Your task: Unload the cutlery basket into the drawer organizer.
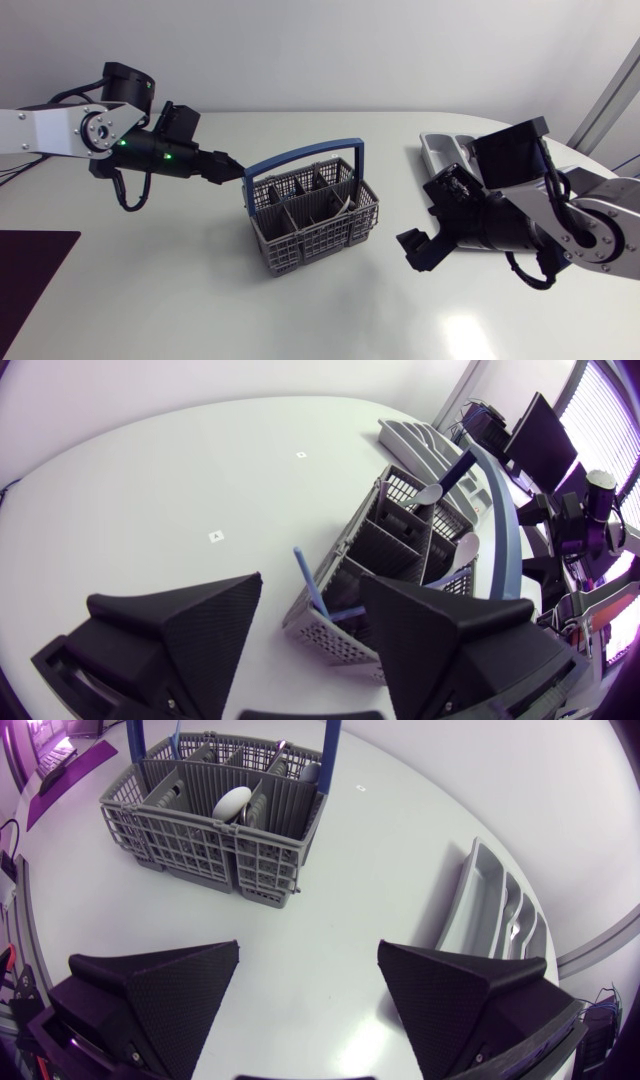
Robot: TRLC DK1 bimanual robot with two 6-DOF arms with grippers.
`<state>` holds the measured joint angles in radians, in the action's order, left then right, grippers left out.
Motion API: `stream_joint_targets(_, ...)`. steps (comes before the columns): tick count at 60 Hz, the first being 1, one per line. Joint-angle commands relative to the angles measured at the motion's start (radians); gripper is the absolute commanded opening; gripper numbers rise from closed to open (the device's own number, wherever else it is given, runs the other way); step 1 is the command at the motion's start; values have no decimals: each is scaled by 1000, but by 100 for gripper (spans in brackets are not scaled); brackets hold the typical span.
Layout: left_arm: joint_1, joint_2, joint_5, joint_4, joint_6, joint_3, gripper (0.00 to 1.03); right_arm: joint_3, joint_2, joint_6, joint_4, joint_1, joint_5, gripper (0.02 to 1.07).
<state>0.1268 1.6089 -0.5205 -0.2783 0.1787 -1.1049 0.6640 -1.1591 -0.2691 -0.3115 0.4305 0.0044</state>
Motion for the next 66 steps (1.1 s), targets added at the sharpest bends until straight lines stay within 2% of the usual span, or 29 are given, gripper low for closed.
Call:
stream_joint_targets(1,19,42,-16,11,-28,-33,60,8,-13,24,5,7,5,102)
stream_joint_targets(6,33,49,-16,42,-41,-27,54,3,-13,24,8,7,5,102)
stream_joint_targets(16,31,54,-16,60,-64,-23,29,-3,-10,24,9,7,5,102)
stream_joint_targets(17,28,54,-16,62,-67,-23,23,-4,-8,24,9,7,5,102)
stream_joint_targets(19,28,54,-16,62,-68,-21,22,-6,-5,24,9,7,5,102)
stream_joint_targets(23,23,51,-16,62,-71,-13,11,-10,-2,24,9,7,5,102)
stream_joint_targets(28,19,45,-16,62,-71,-4,4,-17,6,24,9,7,5,102)
stream_joint_targets(44,10,-75,-15,62,-82,-3,4,-24,50,24,-15,11,5,102)
stream_joint_targets(60,16,-428,60,64,-27,-16,4,-49,139,7,-29,51,6,102)
stream_joint_targets(66,37,-580,111,133,-22,14,4,-47,176,7,-29,65,12,102)
